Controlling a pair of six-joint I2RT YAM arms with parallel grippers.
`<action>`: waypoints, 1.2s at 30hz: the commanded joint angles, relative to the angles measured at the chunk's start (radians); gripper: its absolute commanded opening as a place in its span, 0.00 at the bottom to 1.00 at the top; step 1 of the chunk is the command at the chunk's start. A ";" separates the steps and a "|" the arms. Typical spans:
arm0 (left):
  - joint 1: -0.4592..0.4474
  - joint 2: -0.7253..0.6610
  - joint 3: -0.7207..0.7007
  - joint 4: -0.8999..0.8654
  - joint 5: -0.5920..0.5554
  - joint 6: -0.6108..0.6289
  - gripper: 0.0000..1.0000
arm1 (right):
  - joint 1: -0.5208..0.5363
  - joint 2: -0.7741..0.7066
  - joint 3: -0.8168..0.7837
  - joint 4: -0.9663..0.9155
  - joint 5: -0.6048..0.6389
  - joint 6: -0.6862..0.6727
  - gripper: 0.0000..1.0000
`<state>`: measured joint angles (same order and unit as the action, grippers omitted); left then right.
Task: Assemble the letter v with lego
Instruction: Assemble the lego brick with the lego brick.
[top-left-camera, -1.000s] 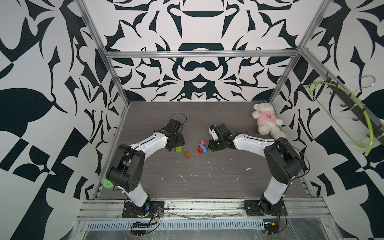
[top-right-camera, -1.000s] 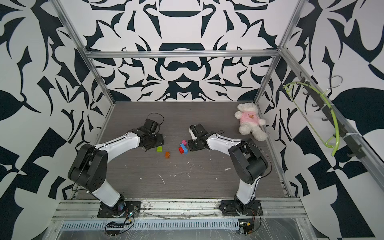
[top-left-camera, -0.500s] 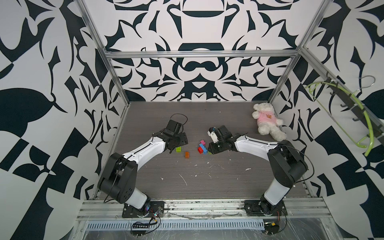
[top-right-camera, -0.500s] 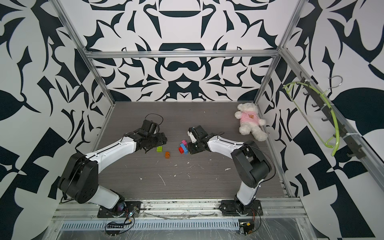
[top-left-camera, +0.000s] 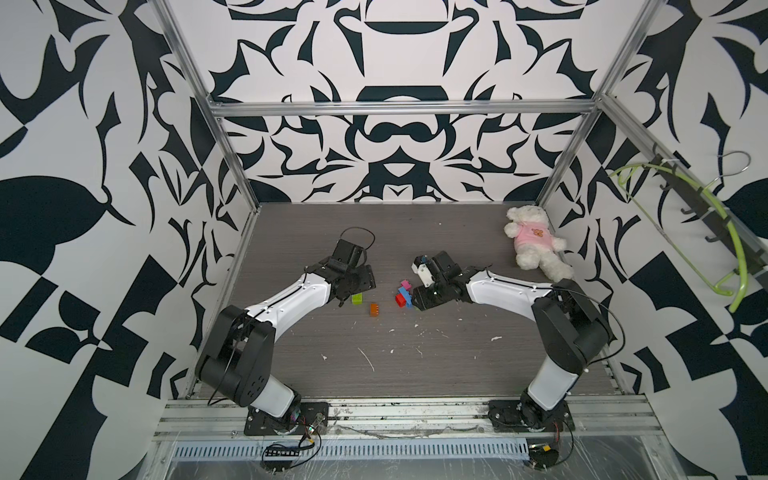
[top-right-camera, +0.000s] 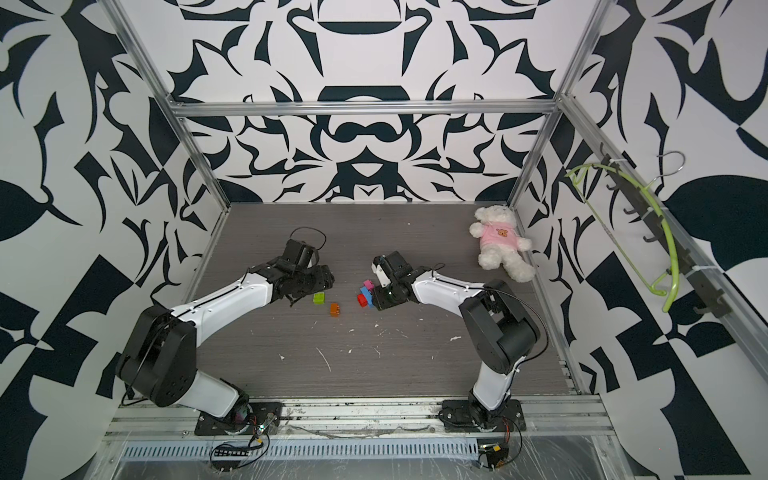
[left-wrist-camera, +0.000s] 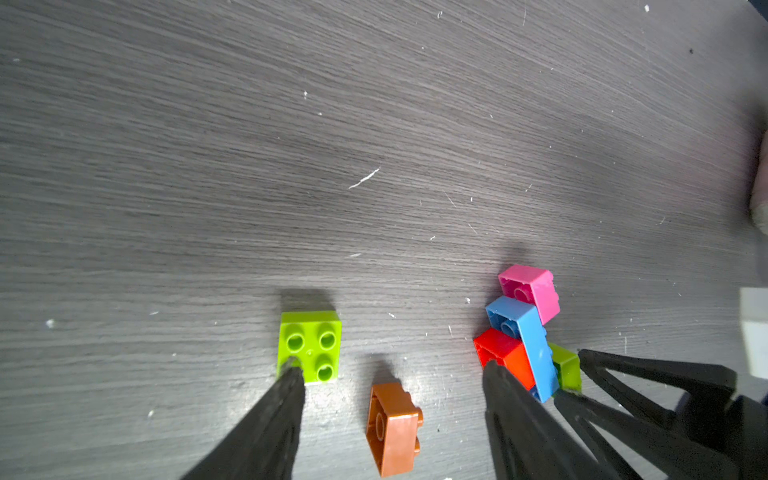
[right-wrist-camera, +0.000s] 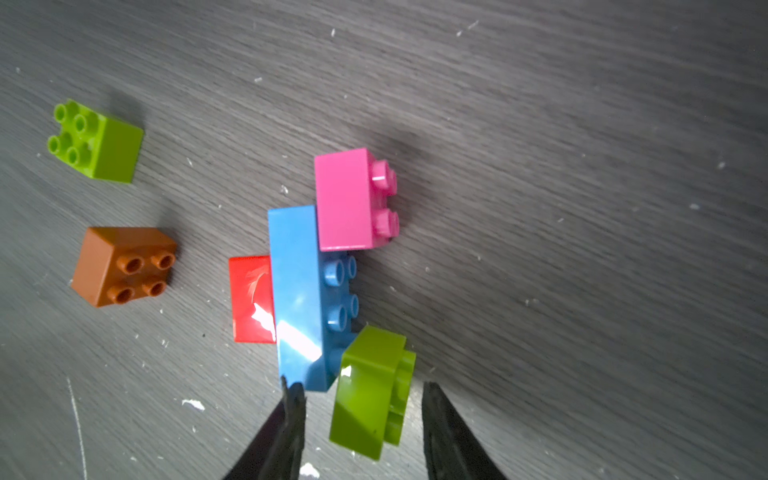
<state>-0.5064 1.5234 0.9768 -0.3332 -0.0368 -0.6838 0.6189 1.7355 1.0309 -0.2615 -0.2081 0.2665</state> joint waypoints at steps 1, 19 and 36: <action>0.000 0.007 0.002 -0.015 0.002 0.010 0.72 | 0.016 -0.023 0.028 0.018 -0.021 0.014 0.48; -0.001 0.017 0.009 -0.023 -0.003 0.017 0.72 | 0.069 0.046 0.104 -0.052 0.113 0.029 0.53; -0.001 0.015 0.006 -0.023 -0.011 0.015 0.72 | 0.100 0.042 0.106 -0.099 0.197 0.056 0.51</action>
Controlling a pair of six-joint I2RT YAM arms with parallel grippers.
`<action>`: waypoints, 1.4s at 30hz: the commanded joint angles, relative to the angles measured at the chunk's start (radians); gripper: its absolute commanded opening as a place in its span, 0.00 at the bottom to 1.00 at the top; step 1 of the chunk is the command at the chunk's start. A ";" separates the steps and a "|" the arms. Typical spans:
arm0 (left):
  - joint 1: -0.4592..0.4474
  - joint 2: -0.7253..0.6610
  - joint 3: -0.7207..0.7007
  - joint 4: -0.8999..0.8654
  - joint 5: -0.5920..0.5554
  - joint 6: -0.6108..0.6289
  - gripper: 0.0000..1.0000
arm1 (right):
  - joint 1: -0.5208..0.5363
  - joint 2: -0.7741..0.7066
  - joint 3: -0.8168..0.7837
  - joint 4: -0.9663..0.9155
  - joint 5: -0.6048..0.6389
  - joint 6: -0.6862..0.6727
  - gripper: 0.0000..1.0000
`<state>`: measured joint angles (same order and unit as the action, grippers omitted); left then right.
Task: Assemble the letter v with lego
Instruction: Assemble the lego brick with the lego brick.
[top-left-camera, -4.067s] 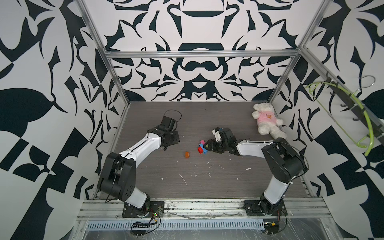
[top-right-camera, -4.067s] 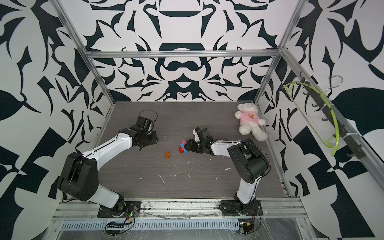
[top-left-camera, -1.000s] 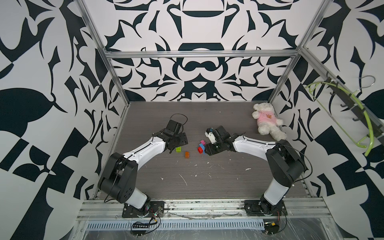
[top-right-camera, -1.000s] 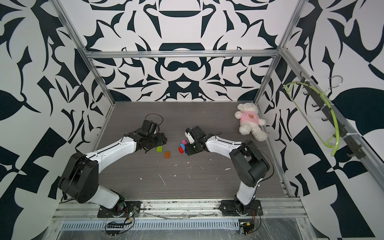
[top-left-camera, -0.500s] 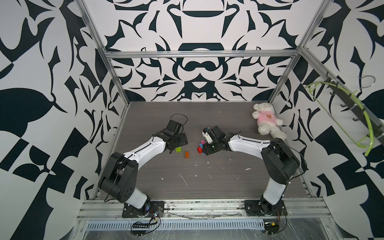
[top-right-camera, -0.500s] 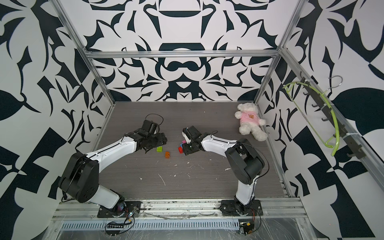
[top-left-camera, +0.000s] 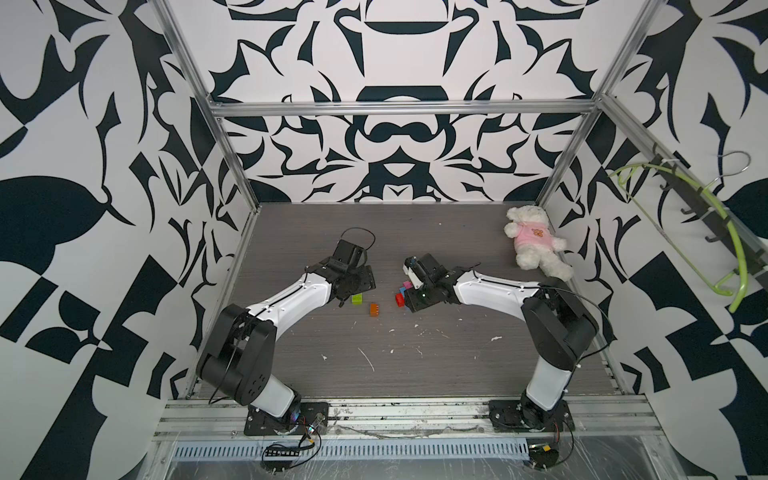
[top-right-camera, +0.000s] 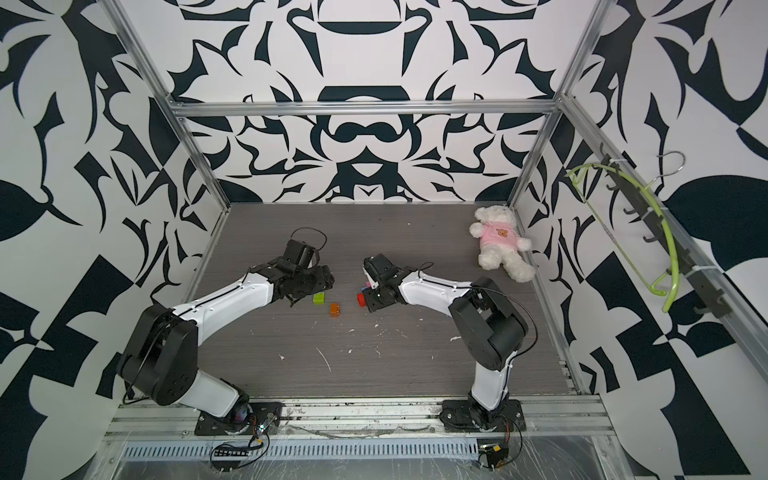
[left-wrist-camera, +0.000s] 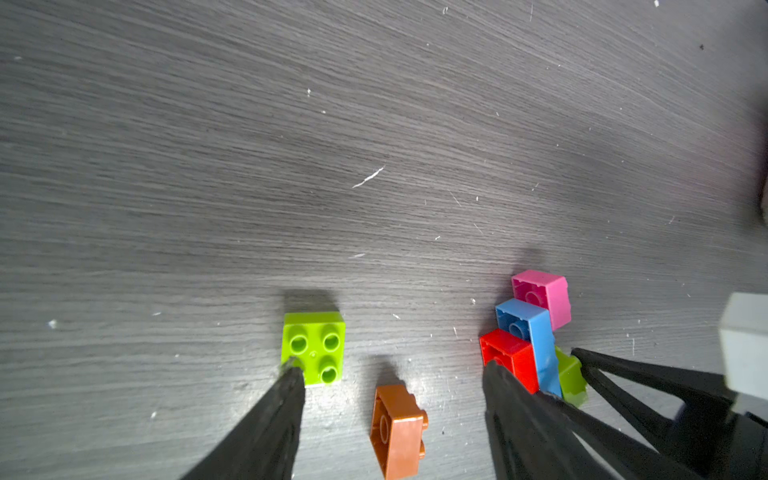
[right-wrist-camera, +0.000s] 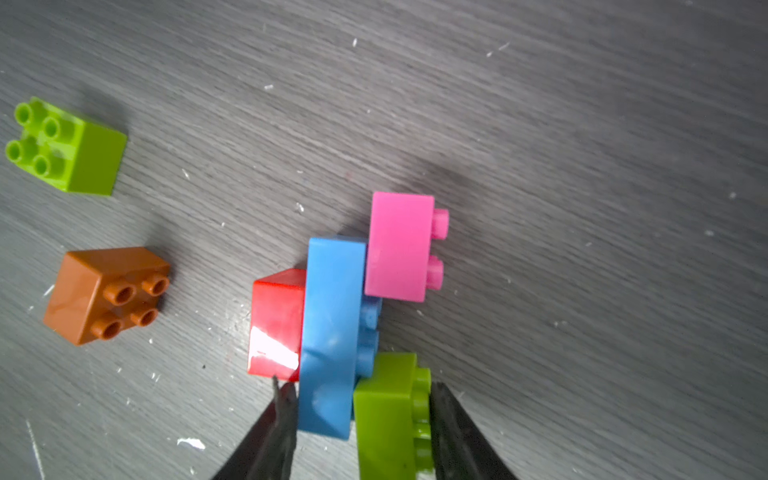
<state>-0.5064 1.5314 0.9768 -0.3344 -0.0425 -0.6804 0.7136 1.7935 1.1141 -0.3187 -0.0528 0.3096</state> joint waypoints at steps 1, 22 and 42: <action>-0.001 0.008 0.005 -0.020 -0.003 0.012 0.72 | 0.006 -0.018 0.021 -0.042 0.045 0.017 0.51; -0.001 -0.001 -0.004 -0.020 -0.011 0.015 0.72 | 0.007 -0.015 -0.020 -0.001 0.027 0.083 0.58; 0.000 -0.011 0.003 -0.029 -0.027 0.033 0.72 | 0.010 0.050 0.043 -0.043 0.009 0.021 0.59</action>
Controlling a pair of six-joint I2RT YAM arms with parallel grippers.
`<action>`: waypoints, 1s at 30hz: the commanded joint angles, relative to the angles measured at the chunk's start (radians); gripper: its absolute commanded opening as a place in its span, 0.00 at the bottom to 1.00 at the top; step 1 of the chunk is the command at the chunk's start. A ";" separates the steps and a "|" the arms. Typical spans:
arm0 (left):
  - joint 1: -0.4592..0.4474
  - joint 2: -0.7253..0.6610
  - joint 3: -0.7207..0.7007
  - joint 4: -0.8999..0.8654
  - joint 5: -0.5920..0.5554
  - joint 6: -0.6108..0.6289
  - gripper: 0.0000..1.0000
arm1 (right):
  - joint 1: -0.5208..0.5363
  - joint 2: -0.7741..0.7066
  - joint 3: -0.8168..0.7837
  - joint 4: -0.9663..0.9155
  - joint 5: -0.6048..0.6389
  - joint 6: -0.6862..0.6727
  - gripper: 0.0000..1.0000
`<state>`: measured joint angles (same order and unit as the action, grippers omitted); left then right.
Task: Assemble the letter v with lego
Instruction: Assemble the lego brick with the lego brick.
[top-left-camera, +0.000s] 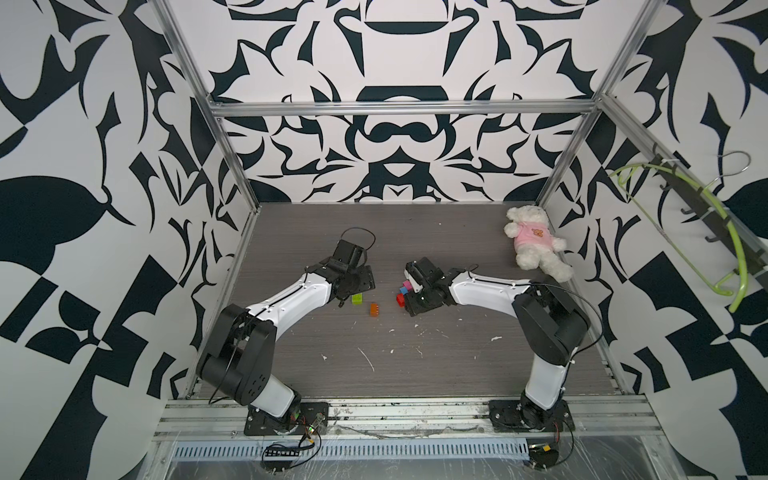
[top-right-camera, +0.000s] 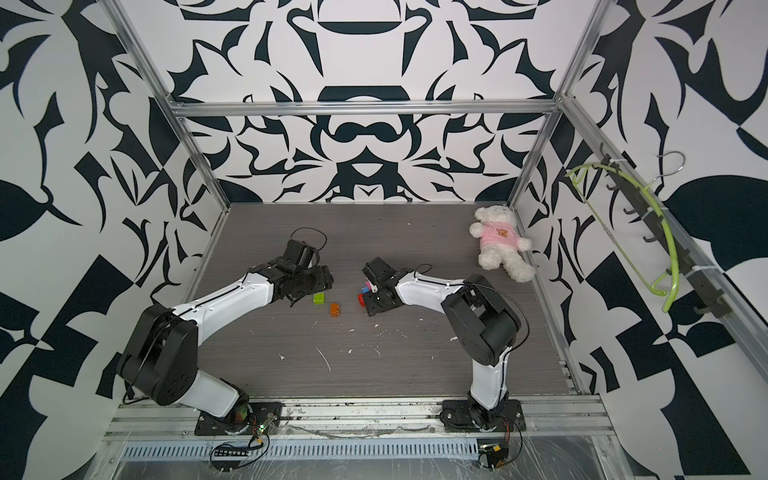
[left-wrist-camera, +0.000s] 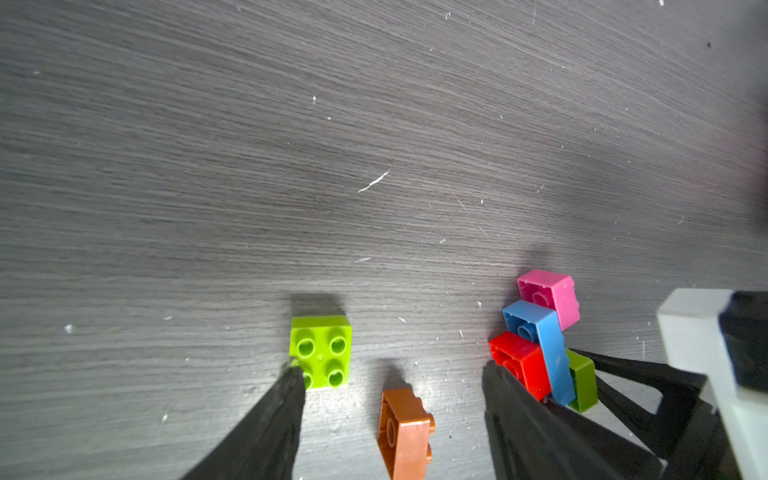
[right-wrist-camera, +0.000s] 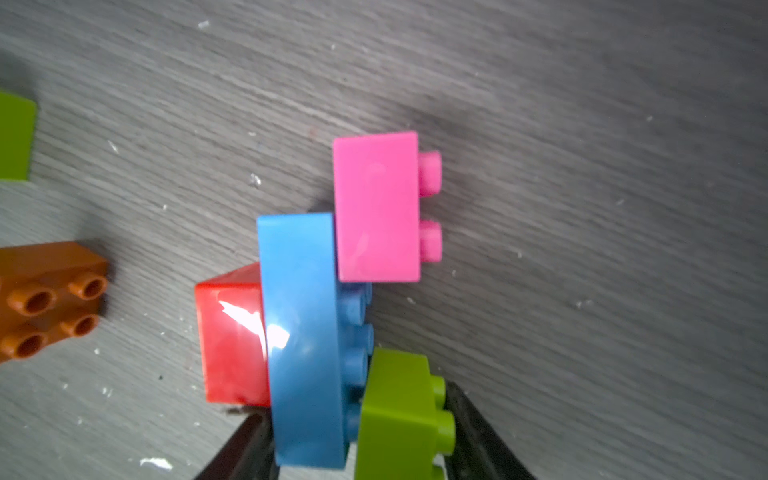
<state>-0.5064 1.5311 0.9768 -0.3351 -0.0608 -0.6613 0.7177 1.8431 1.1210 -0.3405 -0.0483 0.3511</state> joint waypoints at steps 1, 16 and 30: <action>0.000 -0.012 0.005 -0.028 -0.008 0.015 0.72 | 0.008 0.004 0.044 -0.031 0.011 -0.028 0.59; 0.000 -0.017 0.000 -0.028 -0.014 0.023 0.72 | 0.012 0.032 0.085 -0.076 0.054 -0.044 0.54; 0.001 -0.029 -0.012 -0.025 -0.025 0.025 0.72 | 0.029 0.060 0.114 -0.099 0.067 -0.058 0.46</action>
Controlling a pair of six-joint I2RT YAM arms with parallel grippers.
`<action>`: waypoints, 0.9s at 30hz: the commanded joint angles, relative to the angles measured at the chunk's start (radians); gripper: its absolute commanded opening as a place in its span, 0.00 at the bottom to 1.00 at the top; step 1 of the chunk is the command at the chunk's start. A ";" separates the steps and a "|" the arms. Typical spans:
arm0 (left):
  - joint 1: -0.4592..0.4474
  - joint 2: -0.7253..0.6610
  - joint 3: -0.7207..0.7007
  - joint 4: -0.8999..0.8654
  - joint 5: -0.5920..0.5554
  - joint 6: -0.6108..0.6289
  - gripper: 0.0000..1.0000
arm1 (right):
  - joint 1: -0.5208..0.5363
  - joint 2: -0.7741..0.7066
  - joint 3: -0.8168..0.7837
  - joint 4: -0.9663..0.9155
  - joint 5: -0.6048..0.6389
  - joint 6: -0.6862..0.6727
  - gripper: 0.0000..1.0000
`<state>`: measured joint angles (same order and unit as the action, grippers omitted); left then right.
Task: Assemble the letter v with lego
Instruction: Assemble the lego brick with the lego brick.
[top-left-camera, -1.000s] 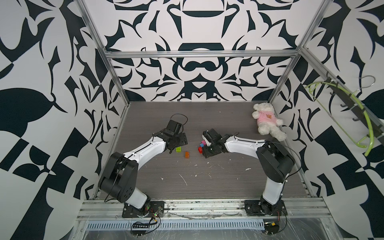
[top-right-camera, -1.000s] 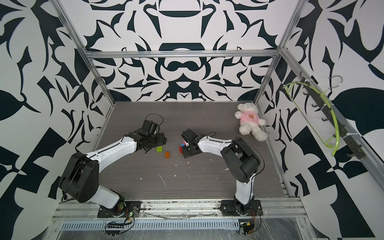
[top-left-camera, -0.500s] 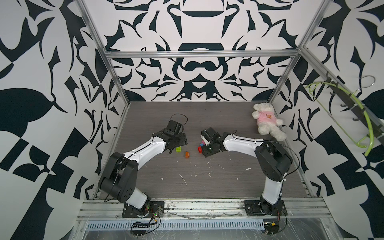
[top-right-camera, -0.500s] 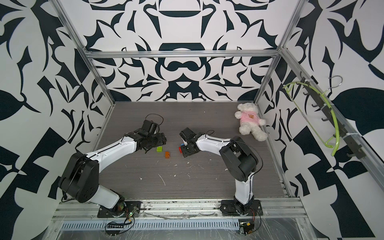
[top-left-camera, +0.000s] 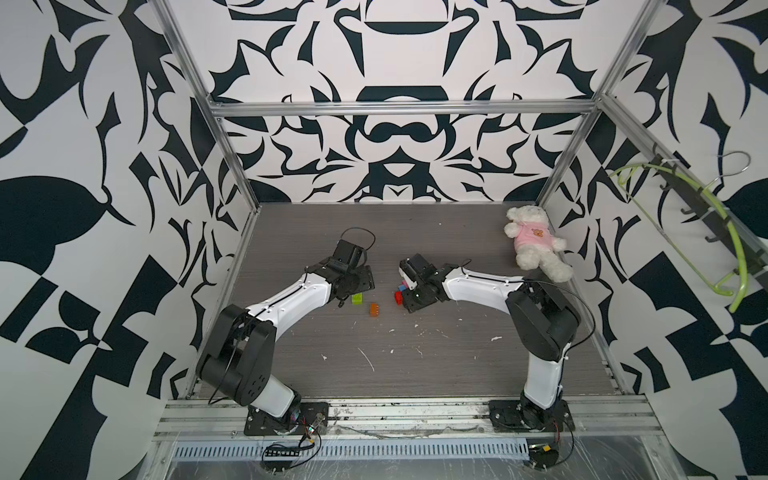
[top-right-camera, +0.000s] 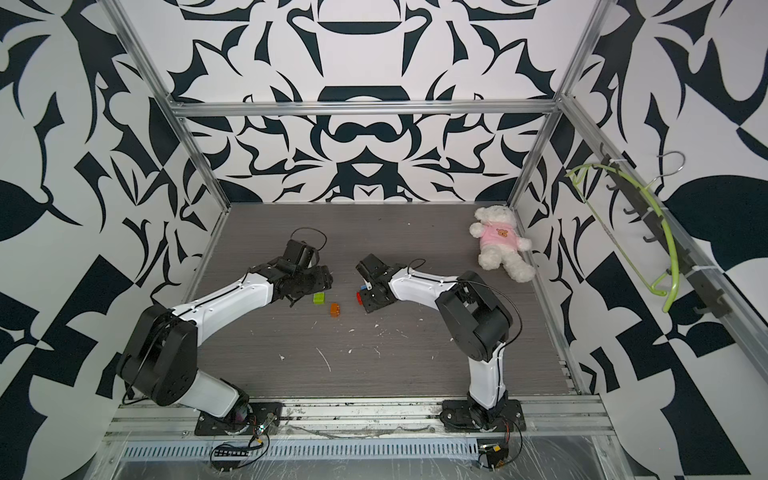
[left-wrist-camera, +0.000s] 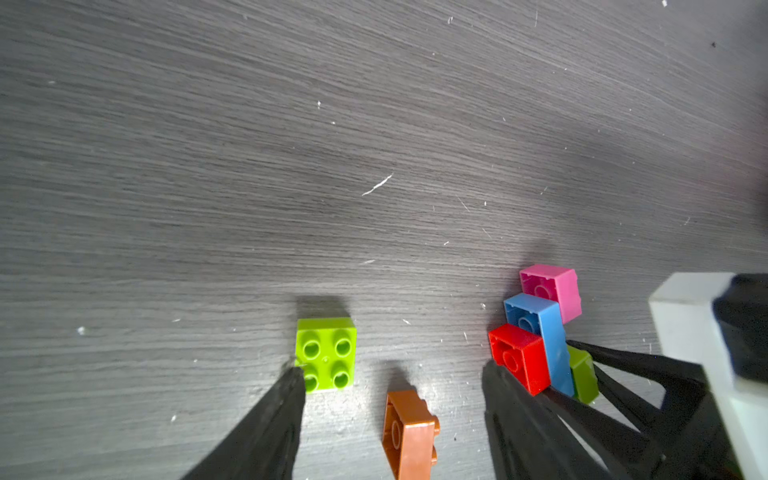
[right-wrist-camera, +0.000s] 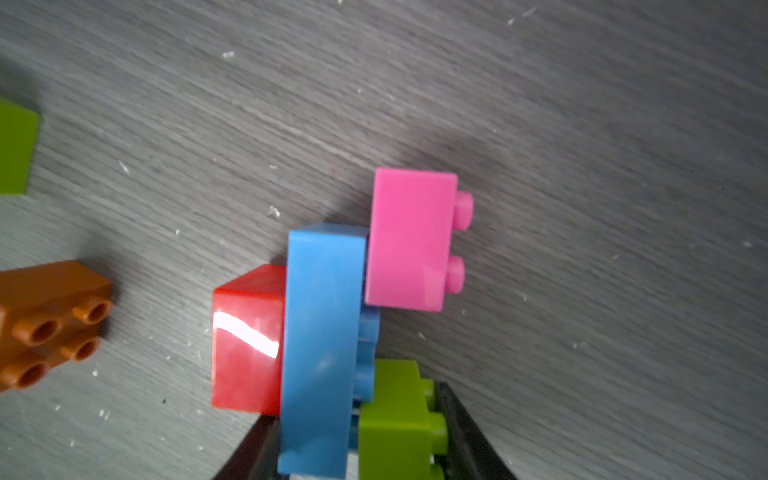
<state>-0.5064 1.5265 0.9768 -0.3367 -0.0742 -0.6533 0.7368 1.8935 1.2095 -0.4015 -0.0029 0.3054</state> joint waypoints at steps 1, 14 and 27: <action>0.001 -0.025 -0.012 -0.023 -0.012 0.016 0.72 | 0.013 0.010 0.028 -0.044 0.031 -0.014 0.45; 0.003 -0.014 -0.018 -0.011 -0.001 0.018 0.72 | 0.047 0.018 0.048 -0.080 0.110 -0.023 0.33; 0.008 -0.007 -0.018 -0.008 0.002 0.018 0.72 | 0.050 0.026 0.065 -0.094 0.123 0.028 0.08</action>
<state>-0.5034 1.5242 0.9768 -0.3363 -0.0742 -0.6495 0.7811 1.9129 1.2526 -0.4618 0.1013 0.3111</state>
